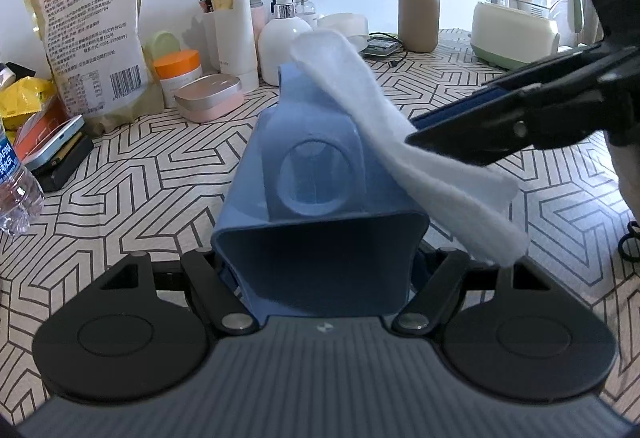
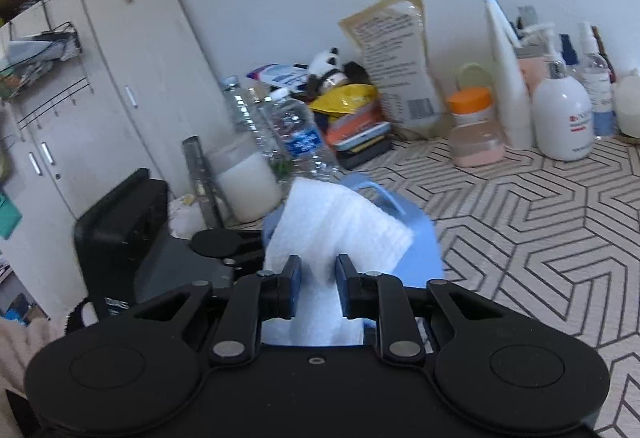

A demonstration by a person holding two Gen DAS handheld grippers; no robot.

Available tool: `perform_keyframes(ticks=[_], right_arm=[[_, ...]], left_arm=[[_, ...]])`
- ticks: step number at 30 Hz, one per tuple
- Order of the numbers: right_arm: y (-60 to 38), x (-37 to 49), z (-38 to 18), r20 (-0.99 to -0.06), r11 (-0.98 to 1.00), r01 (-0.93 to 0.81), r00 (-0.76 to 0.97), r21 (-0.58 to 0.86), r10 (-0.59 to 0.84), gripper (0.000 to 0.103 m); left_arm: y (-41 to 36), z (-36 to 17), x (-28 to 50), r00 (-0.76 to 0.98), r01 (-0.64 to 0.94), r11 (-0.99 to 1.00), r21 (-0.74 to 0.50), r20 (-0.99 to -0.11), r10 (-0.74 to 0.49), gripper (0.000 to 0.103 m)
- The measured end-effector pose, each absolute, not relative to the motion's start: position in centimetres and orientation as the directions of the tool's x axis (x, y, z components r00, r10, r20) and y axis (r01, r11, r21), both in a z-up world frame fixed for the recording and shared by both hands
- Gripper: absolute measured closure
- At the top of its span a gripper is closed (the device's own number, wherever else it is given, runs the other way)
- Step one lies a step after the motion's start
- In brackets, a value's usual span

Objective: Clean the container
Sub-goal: 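Wipe the tissue along the container's outer wall with the right tool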

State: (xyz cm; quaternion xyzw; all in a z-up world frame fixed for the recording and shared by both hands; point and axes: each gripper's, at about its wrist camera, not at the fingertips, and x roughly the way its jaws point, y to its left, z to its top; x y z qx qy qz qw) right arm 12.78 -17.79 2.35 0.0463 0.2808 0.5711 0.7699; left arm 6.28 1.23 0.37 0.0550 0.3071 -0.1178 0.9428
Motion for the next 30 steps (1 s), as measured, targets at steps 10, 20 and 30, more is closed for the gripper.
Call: perform_keyframes(ticks=[10, 20, 30], right_arm=[[-18.5, 14.3, 1.9, -0.403, 0.429, -0.814, 0.268, 0.392, 0.875, 0.077], [-18.0, 15.9, 1.0, -0.482, 0.537, -0.768, 0.345, 0.348, 0.805, 0.077], [-18.2, 15.3, 1.3, -0.473, 0.522, -0.780, 0.336, 0.345, 0.815, 0.078]], left_arm=[[0.9, 0.4, 6.2, 0.789, 0.257, 0.965, 0.057, -0.589, -0.176, 0.028], [1.2, 0.3, 6.4, 0.784, 0.253, 0.967, 0.036, -0.593, -0.183, 0.028], [1.1, 0.3, 6.4, 0.784, 0.257, 0.965, 0.044, -0.593, -0.182, 0.028]])
